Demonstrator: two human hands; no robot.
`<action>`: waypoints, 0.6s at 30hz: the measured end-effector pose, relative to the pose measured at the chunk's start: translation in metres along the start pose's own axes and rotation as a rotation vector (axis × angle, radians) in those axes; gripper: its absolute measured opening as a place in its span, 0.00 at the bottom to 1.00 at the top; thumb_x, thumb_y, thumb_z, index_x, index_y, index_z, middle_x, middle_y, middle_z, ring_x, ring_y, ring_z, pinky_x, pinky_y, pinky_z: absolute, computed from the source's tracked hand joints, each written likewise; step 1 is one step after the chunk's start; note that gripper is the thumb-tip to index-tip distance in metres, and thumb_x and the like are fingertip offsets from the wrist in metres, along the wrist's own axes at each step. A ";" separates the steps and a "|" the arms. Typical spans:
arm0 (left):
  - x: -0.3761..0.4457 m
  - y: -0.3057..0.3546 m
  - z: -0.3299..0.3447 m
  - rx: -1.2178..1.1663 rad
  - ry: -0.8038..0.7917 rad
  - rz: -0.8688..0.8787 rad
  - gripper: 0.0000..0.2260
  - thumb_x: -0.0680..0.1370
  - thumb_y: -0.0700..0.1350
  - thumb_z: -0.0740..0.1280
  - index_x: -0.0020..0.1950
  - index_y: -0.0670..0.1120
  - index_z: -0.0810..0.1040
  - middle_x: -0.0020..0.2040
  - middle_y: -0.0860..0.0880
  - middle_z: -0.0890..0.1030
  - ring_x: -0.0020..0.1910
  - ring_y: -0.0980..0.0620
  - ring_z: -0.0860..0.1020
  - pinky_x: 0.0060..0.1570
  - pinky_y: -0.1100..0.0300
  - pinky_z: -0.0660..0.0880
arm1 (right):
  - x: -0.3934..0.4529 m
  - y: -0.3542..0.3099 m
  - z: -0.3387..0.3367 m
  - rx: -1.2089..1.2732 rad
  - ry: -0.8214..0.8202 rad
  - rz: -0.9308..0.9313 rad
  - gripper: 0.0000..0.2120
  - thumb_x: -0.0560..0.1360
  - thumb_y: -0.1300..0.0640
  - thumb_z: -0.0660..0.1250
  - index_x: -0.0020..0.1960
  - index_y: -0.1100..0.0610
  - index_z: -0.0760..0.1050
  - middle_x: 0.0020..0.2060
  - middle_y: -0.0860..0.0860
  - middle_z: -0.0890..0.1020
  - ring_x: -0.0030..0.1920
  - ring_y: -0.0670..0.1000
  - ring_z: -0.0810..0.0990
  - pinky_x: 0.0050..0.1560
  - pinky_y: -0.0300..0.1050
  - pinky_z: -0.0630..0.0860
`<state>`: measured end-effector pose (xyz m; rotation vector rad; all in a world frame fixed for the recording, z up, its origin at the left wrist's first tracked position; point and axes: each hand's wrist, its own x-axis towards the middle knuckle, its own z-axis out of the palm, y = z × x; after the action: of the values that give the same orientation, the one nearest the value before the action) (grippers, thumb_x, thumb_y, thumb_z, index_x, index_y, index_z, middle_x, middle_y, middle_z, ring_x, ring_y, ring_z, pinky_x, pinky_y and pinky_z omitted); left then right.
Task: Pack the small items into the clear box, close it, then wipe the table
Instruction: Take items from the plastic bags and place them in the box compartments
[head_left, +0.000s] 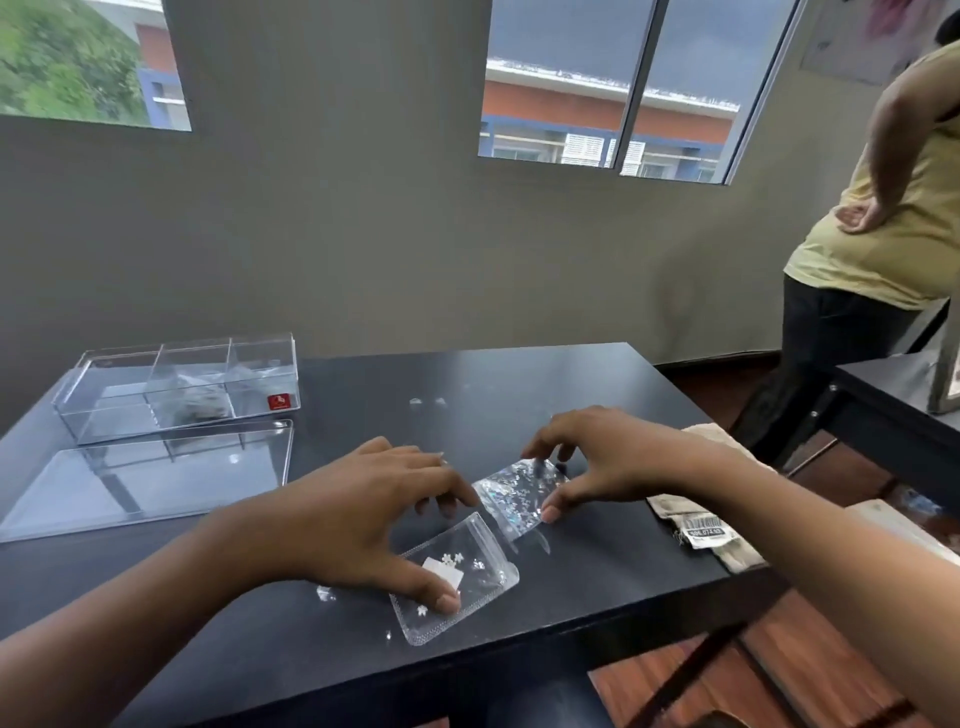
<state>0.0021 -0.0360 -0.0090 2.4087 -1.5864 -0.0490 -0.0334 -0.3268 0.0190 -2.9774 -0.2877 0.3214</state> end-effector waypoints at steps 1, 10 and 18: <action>0.002 0.000 0.004 0.001 -0.016 -0.017 0.35 0.66 0.79 0.68 0.69 0.64 0.70 0.58 0.67 0.75 0.59 0.66 0.73 0.66 0.62 0.64 | 0.002 0.000 0.003 -0.004 -0.002 -0.003 0.34 0.62 0.33 0.79 0.66 0.41 0.76 0.58 0.40 0.79 0.56 0.43 0.79 0.65 0.53 0.72; 0.010 0.008 0.008 -0.188 0.039 -0.130 0.24 0.72 0.65 0.74 0.65 0.61 0.74 0.48 0.58 0.81 0.51 0.60 0.77 0.57 0.65 0.71 | 0.017 -0.002 0.004 0.044 -0.061 -0.010 0.28 0.62 0.40 0.82 0.58 0.45 0.77 0.45 0.41 0.82 0.43 0.39 0.76 0.44 0.42 0.71; -0.006 -0.003 -0.023 -0.493 0.319 -0.136 0.07 0.79 0.49 0.73 0.57 0.53 0.81 0.42 0.54 0.84 0.43 0.52 0.83 0.46 0.64 0.76 | 0.019 -0.003 -0.004 -0.019 0.010 -0.048 0.17 0.70 0.41 0.77 0.47 0.48 0.74 0.44 0.42 0.74 0.48 0.47 0.74 0.47 0.44 0.69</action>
<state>0.0068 -0.0249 0.0120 2.0137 -1.1115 -0.0679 -0.0144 -0.3205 0.0194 -2.9842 -0.3629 0.3000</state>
